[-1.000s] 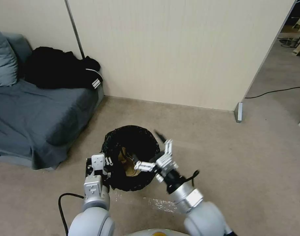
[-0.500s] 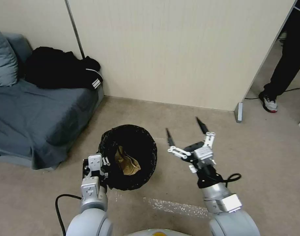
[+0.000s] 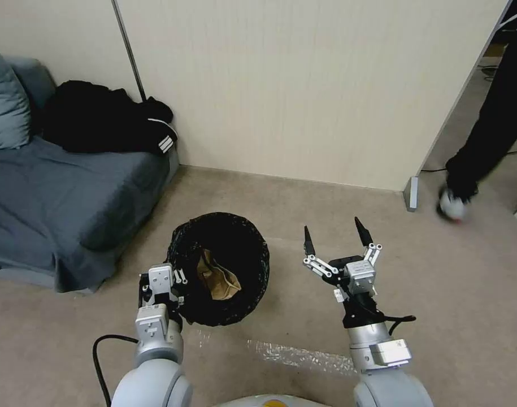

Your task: Pick up the trash bin, then pick up the garbage from the floor and place it into the trash bin.

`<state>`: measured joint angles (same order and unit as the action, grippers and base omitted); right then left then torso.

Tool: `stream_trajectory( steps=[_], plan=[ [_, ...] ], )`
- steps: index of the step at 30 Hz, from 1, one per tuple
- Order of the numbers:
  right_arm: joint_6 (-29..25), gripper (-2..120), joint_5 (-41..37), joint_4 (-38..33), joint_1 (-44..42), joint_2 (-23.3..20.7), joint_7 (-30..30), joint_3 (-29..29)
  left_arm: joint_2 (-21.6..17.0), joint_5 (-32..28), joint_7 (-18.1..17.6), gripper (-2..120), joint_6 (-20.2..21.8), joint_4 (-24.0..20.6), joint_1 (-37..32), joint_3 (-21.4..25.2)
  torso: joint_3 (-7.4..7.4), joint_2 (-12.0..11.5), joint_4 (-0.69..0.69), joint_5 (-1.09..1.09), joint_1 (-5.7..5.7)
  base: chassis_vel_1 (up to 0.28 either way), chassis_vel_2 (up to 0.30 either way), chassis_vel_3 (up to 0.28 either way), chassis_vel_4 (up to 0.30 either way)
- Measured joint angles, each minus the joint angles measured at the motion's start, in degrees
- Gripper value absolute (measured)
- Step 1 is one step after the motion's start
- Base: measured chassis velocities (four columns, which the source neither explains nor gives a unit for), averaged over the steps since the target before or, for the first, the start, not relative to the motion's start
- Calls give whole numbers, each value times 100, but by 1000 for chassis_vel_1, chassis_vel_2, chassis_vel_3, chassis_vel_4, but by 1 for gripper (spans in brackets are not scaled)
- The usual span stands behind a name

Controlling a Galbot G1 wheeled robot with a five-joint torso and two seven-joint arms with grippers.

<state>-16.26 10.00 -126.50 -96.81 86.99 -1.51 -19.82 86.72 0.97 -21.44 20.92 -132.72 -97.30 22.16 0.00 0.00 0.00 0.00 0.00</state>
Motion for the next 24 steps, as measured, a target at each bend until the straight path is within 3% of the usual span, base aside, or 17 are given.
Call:
stream_trajectory(
  steps=[13,24],
  plan=[
    [58,100,-39,29,26,-92,5,166,11,4,-79,1,-6,-66,-77,-23,0,0,0,0,0,0,0,0,0],
    [21,100,-82,52,6,-72,-1,263,27,22,-84,1,-28,-122,-151,-33,0,0,0,0,0,75,77,72,81]
  ],
)
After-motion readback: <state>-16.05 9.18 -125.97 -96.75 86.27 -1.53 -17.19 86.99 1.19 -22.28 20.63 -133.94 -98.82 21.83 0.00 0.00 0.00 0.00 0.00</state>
